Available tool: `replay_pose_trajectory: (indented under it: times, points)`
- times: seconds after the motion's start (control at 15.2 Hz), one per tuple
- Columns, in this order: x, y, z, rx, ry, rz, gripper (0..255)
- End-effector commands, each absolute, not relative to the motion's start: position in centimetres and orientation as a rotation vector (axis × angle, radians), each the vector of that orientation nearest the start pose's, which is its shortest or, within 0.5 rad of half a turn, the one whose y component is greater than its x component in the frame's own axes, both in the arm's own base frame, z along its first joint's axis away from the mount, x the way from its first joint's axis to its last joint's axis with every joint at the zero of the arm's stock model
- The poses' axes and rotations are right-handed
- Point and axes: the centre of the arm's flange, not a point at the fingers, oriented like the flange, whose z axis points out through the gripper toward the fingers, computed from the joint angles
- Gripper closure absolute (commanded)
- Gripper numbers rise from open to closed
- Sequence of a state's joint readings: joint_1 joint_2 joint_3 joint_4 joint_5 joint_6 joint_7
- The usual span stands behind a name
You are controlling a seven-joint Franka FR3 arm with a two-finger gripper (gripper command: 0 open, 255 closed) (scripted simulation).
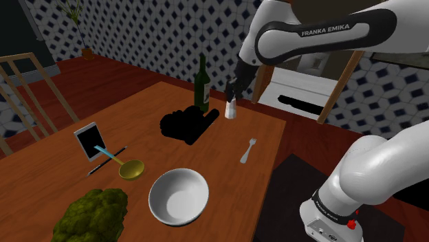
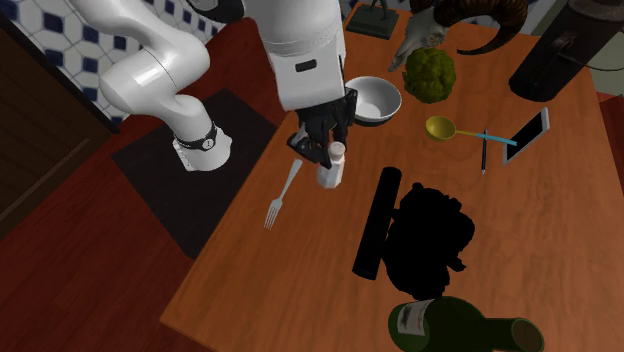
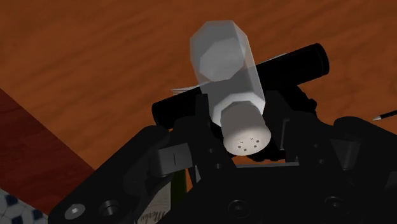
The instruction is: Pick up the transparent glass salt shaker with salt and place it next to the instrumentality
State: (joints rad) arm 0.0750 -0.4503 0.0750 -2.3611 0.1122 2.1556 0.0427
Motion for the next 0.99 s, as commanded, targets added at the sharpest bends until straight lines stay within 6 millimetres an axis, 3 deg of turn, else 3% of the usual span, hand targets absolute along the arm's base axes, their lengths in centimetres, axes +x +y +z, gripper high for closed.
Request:
replay_pose_trajectory:
  times: [0.0,0.13,0.92]
  points:
    - [43.2,7.3,53.1,-3.029,-0.081,-0.36,255]
    - [43.2,7.3,53.8,-3.029,-0.081,-0.36,255]
    - [53.1,19.7,53.9,-3.029,-0.081,-0.36,255]
